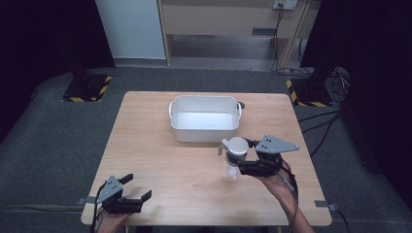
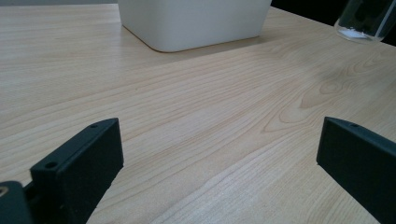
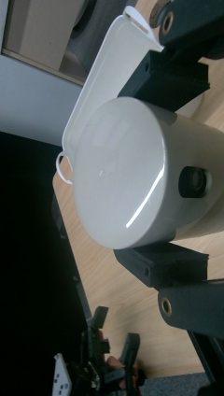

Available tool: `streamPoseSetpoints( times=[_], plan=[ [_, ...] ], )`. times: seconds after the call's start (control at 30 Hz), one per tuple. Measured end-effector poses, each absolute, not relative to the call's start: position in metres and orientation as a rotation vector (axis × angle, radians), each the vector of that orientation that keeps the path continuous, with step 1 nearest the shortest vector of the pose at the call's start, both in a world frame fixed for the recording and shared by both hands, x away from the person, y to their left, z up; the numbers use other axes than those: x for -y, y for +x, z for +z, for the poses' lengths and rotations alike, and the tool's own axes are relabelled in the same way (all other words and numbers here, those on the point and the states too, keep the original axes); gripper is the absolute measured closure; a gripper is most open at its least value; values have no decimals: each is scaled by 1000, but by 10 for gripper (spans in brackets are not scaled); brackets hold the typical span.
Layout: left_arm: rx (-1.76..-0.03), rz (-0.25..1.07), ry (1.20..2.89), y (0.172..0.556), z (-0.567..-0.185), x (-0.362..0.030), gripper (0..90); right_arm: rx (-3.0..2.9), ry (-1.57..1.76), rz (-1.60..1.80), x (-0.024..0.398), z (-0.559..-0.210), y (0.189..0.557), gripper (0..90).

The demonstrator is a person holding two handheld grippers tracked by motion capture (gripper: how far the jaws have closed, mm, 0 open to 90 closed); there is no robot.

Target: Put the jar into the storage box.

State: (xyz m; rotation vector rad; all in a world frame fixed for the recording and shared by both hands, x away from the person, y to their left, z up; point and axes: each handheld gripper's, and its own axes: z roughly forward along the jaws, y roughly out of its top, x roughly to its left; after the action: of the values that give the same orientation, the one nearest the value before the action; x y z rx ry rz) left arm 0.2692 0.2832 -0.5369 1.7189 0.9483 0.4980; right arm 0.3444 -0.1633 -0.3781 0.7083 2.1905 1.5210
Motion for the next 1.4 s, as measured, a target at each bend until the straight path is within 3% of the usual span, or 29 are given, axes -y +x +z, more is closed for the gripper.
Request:
streamPoseSetpoints(
  times=[0.77,1.4],
  plan=[
    [-940,496,1723,269,-537,-283,0,-2150,635,1524,119,-313,400,327],
    [-937,492,1729,269,-537,-282,0,-2076,717,1482,89,-304,462,327]
  ],
)
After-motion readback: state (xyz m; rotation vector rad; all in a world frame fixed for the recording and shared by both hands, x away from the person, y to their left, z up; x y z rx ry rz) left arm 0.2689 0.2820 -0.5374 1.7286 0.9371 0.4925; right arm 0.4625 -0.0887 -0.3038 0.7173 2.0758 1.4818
